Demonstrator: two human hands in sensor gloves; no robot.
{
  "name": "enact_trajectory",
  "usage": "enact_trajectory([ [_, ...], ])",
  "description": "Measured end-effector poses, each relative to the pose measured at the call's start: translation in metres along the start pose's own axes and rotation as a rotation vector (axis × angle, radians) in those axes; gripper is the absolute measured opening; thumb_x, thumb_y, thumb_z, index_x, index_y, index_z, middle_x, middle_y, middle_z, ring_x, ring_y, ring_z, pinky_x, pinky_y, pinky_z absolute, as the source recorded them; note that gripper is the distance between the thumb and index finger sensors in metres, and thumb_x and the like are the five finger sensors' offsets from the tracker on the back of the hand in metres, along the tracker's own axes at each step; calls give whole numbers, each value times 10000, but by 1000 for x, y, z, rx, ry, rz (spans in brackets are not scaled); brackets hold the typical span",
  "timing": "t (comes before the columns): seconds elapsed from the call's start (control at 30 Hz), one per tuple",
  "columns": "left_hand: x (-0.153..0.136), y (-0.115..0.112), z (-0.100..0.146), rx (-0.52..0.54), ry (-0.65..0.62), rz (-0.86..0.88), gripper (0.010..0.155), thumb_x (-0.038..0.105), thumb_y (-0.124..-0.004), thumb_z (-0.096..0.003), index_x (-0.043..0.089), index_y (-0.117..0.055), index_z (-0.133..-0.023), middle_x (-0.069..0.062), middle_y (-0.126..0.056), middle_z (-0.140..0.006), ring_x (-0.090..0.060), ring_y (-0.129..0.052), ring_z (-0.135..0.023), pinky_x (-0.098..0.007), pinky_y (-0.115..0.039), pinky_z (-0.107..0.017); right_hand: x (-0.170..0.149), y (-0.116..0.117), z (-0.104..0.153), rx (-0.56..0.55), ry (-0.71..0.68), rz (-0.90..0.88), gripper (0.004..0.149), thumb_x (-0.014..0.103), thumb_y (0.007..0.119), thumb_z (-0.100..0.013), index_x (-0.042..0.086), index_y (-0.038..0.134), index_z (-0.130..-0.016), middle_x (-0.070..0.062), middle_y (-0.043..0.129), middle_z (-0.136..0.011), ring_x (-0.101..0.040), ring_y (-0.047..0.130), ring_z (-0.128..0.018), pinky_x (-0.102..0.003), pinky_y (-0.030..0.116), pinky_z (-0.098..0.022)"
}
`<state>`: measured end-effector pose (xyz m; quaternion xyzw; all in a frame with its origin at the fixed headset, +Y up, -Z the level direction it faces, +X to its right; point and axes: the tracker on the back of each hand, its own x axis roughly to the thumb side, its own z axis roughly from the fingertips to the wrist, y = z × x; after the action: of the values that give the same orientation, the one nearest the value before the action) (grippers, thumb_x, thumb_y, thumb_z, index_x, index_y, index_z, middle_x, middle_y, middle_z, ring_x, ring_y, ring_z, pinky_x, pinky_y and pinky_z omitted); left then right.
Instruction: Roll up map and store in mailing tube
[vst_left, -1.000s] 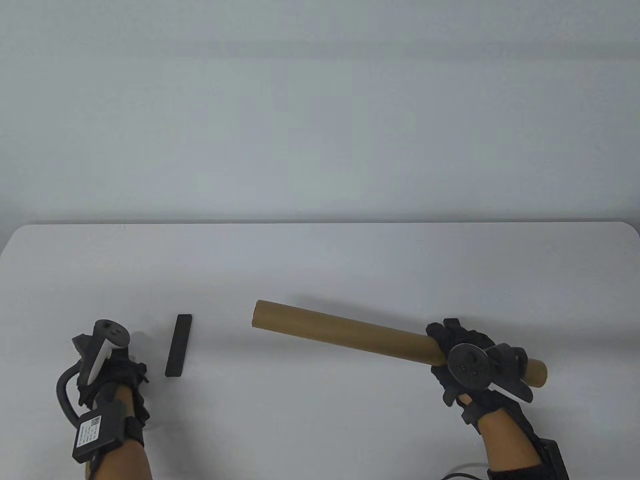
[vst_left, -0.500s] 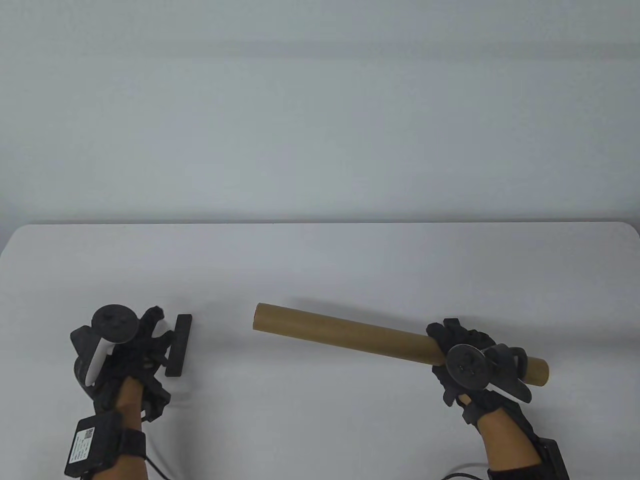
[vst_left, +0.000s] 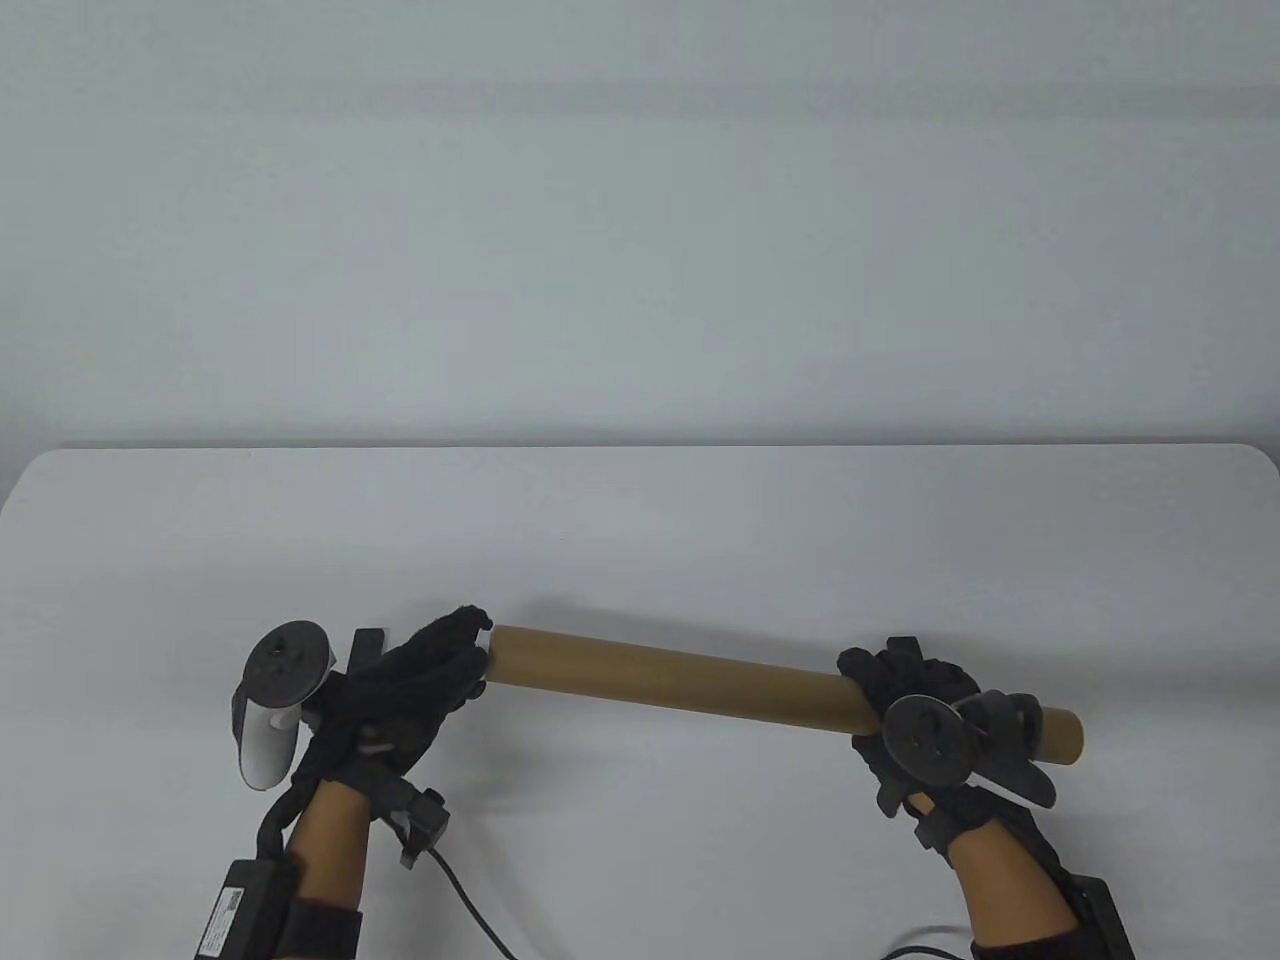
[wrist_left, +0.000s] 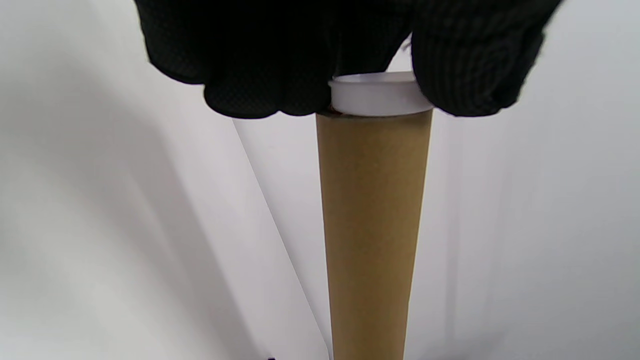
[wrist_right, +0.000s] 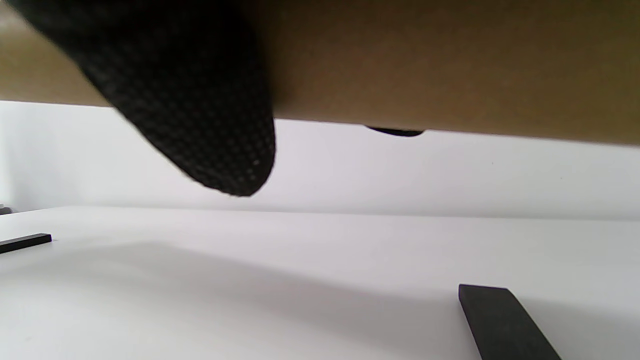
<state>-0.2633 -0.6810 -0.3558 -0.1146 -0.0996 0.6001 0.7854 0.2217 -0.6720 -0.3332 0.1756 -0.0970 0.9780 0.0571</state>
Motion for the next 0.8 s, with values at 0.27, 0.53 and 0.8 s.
enact_trajectory([
  [0.27,-9,0,-1,7,52,40,700,632,-810,-406,327,-689,-1024,-17,-812,-911,-274,-872,-807,-424,-735,-669,8,1,-2,12,-31,-10,757,306,1061,-371,120,720,-1021,-142,810,-885,-436,918,-725,-674,686,-546],
  [0.53,5,-38,-9,-45,13,-85,857,649,-670,-472,350,-160,-1092,39,-260,-1196,-390,-549,-1090,-472,-601,-778,15,0,-2,-32,-3,50,758,289,1046,-384,89,696,-1026,-166,797,-877,-452,917,-708,-680,692,-527],
  [0.8,17,-35,-6,-21,-54,-64,903,666,-741,-460,368,-169,-1092,27,-257,-1197,-379,-495,-1107,-486,-554,-794,8,-1,-3,-71,24,-5,764,291,1046,-392,113,678,-1037,-144,773,-904,-443,885,-747,-677,662,-560],
])
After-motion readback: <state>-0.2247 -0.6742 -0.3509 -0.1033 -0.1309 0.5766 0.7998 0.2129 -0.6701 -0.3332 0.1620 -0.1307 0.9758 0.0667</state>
